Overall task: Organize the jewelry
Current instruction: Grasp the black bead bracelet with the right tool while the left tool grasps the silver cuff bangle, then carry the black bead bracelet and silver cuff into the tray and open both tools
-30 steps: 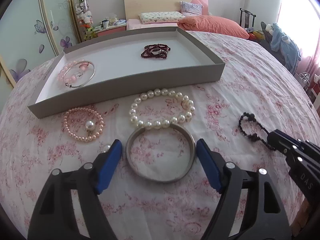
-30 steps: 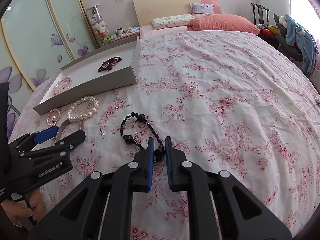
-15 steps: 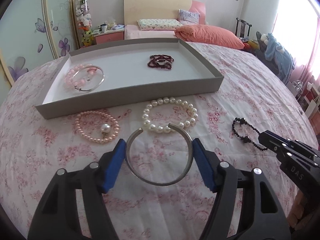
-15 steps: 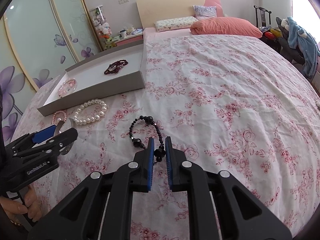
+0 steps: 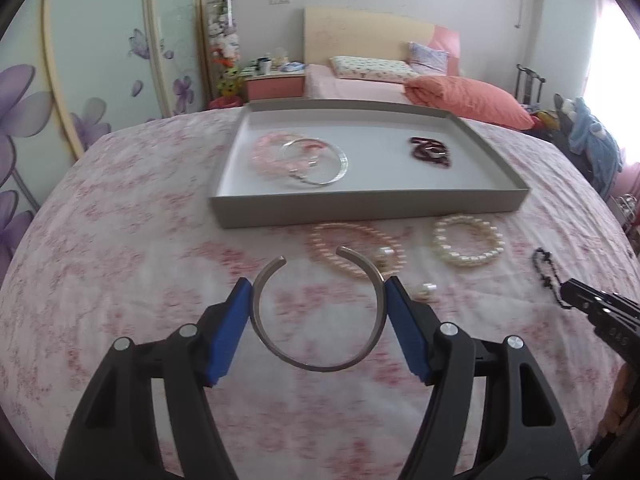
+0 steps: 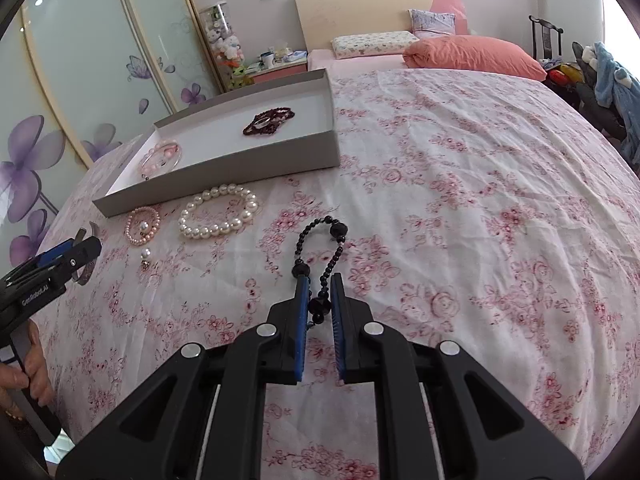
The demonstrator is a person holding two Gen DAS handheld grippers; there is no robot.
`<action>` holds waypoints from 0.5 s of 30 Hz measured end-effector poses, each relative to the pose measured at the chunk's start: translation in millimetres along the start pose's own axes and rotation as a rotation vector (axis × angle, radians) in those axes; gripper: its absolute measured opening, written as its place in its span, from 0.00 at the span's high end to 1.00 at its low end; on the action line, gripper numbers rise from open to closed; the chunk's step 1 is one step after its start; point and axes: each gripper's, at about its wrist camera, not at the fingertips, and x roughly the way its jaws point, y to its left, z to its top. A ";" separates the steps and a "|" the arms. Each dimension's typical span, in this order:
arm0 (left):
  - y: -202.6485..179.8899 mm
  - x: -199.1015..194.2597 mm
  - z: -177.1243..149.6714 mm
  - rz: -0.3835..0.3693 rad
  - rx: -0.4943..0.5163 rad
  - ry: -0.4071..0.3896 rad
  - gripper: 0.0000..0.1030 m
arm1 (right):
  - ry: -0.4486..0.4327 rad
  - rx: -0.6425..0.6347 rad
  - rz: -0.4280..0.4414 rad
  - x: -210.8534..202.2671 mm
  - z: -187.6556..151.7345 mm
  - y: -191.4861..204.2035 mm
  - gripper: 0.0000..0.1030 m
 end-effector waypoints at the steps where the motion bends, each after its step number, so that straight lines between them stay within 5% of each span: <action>1: 8.0 1.6 -1.6 0.014 -0.011 0.006 0.36 | 0.003 -0.009 -0.001 0.6 -0.6 2.8 0.88; 9: 37.7 12.4 -10.5 0.060 -0.054 0.052 0.36 | 0.013 -0.022 -0.039 4.6 1.7 8.0 0.84; 13: 37.2 12.4 -12.5 0.053 -0.049 0.053 0.36 | 0.016 -0.026 -0.051 7.6 2.5 10.0 0.63; 15: 35.5 13.7 -11.9 0.051 -0.046 0.054 0.36 | 0.018 -0.040 -0.062 9.5 1.8 12.2 0.63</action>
